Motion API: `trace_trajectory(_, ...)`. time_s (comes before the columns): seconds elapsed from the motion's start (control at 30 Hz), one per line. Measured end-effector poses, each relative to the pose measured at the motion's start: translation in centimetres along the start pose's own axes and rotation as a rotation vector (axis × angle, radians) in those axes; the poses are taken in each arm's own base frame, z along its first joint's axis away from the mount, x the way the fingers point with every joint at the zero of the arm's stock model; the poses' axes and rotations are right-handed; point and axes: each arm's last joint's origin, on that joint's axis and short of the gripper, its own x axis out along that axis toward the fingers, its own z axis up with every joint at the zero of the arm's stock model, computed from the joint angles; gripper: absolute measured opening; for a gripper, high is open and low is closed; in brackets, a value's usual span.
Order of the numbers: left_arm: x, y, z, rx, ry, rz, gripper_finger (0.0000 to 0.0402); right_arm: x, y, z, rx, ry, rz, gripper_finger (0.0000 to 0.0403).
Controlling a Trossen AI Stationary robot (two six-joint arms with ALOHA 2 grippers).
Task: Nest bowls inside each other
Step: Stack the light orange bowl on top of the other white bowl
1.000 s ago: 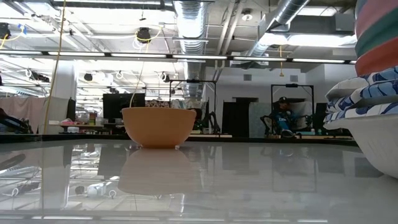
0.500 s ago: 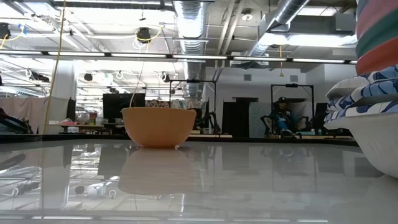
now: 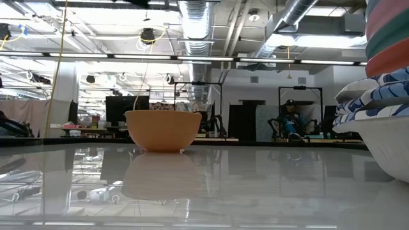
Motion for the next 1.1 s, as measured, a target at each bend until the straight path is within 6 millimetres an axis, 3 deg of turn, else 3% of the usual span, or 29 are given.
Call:
trace_trajectory(0.27,0.8,2.0,-1.1,-0.175,0.112,0.035,0.0202,-2.3,-2.1,1.4,0.018,-0.074,0.035,0.024)
trace_trajectory(0.47,3.0,3.1,-1.9,-0.318,0.222,0.066,0.0202,-2.9,-3.6,2.8,0.042,-0.099,-0.027,0.024)
trace_trajectory(0.73,8.9,2.5,-3.7,-0.303,0.435,0.052,0.0202,-2.3,-3.9,4.0,0.039,-0.115,-0.096,0.024)
trace_trajectory(1.1,16.6,1.9,-8.0,-0.215,0.712,0.024,0.0202,-2.0,-3.9,4.4,0.045,-0.121,-0.111,0.024)
